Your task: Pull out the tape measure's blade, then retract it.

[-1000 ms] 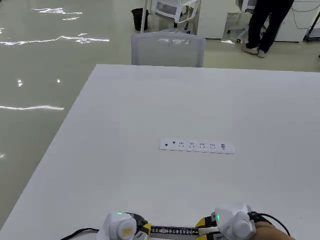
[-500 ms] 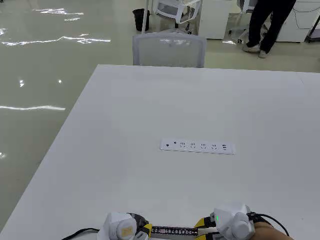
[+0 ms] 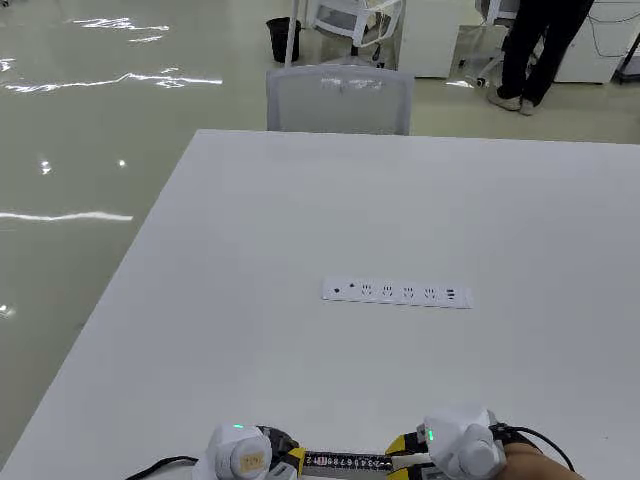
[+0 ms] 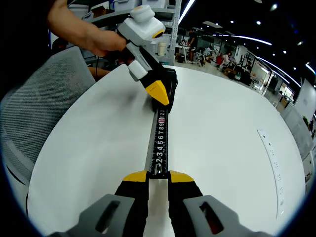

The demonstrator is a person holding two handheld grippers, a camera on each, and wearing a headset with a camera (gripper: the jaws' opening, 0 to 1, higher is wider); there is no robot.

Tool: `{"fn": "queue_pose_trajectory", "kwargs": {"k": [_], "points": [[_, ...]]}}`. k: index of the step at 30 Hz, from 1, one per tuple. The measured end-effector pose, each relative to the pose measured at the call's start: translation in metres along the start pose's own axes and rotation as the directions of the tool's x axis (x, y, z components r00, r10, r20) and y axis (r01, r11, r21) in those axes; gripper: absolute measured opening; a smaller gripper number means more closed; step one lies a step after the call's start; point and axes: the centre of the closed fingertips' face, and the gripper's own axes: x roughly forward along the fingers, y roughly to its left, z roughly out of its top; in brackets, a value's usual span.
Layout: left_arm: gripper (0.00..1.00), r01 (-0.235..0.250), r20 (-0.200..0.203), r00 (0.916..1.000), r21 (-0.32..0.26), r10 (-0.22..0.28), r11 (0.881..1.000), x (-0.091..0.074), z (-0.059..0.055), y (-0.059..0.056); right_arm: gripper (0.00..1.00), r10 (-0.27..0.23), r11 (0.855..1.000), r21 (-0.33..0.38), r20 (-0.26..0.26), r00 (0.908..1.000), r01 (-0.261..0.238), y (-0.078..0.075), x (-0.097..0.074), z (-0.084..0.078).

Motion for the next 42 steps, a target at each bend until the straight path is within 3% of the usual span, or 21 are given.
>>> {"fn": "queue_pose_trajectory", "kwargs": {"k": [11, 37, 42], "points": [[0.61, 0.004, 0.0, 1.0, -0.003, -0.004, 1.0, -0.003, 0.001, 0.0, 0.14, 0.003, 1.0, -0.005, 0.008, 1.0, -0.003, 0.0, 0.004, 0.005], [0.62, 0.012, 0.002, 0.9999, -0.012, -0.012, 1.0, 0.007, -0.001, 0.002, 0.14, 0.007, 1.0, -0.012, 0.015, 0.9999, -0.007, -0.002, 0.015, 0.016], [0.62, 0.013, 0.0, 0.9999, -0.01, -0.013, 1.0, 0.0, 0.001, 0.0, 0.14, 0.008, 1.0, -0.011, 0.016, 0.9998, -0.008, -0.002, 0.017, 0.016]]}}
